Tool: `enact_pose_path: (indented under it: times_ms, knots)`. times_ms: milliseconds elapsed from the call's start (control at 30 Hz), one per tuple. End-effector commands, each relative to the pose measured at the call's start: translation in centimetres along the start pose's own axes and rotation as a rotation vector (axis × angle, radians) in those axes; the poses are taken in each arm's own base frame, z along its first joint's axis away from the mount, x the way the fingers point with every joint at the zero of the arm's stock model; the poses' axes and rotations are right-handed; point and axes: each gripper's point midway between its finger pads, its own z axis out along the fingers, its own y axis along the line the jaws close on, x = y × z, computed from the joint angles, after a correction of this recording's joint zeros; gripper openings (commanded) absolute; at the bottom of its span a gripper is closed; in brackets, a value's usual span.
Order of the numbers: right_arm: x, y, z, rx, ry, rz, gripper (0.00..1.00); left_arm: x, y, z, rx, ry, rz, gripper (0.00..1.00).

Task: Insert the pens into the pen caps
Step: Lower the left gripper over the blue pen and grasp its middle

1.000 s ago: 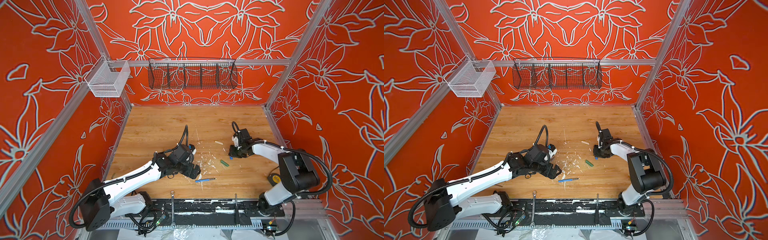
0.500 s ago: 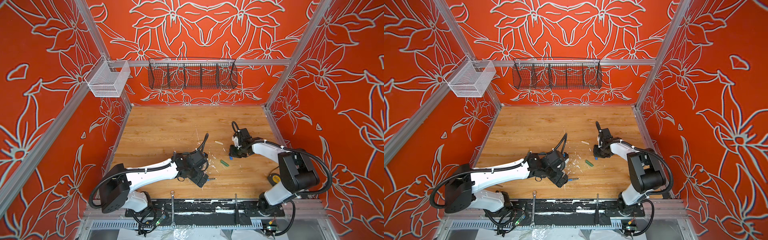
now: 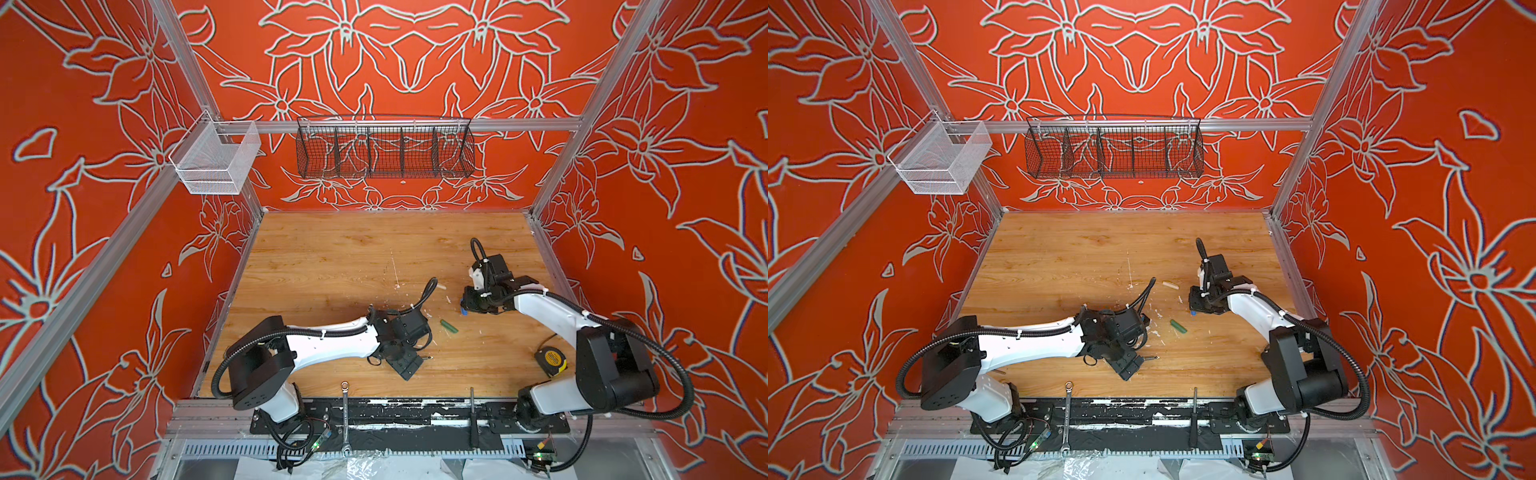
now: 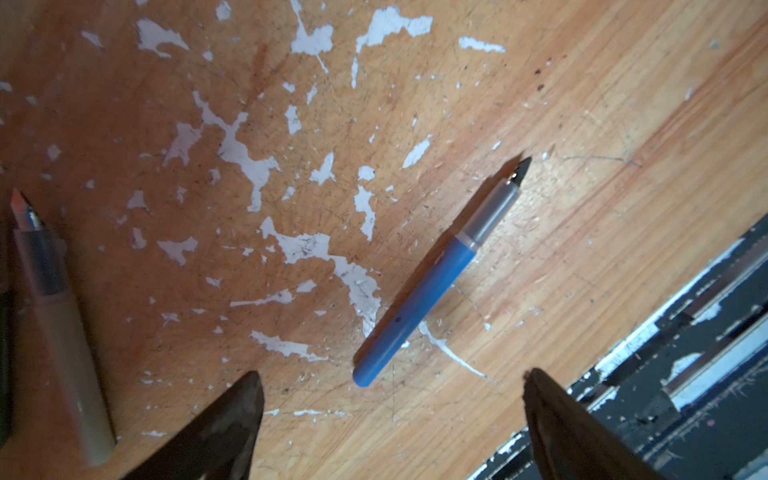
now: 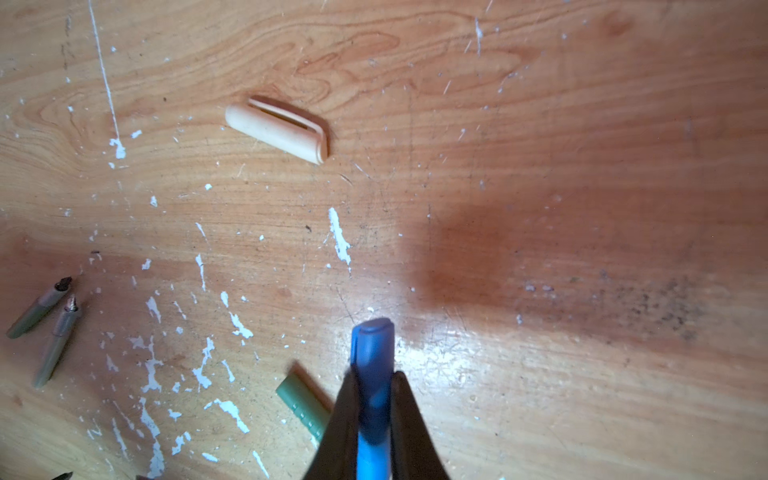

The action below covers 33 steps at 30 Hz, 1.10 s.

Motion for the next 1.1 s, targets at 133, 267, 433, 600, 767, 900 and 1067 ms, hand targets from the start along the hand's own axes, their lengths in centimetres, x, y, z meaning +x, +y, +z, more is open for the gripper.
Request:
enact_pose_path:
  times_ms: [133, 267, 433, 600, 767, 900, 1067]
  knots:
    - [1.8, -0.2, -0.2, -0.015, 0.038, 0.038, 0.09, -0.3, -0.6, 0.6, 0.017, -0.021, 0.018, 0.88]
    - [2.2, -0.4, -0.3, -0.013, 0.031, 0.046, 0.09, 0.0, -1.2, 1.4, 0.052, 0.002, 0.016, 0.81]
    - [2.5, -0.5, -0.1, -0.016, 0.040, 0.047, 0.09, 0.9, -1.3, 2.6, 0.058, 0.049, 0.016, 0.68]
    - [2.6, -0.6, -0.3, -0.016, 0.029, 0.049, 0.09, 1.4, -1.0, 2.9, 0.051, 0.042, -0.002, 0.57]
    - [2.8, -0.7, -0.2, -0.011, 0.032, 0.049, 0.09, 1.5, -1.2, 3.3, 0.059, 0.054, -0.020, 0.45]
    - [2.9, -0.8, -0.1, -0.011, 0.036, 0.050, 0.09, 1.9, -1.0, 3.6, 0.046, 0.060, -0.035, 0.39]
    - [3.1, -0.9, -0.1, -0.013, 0.027, 0.056, 0.09, 2.1, -0.6, 3.8, 0.026, 0.047, -0.086, 0.24]
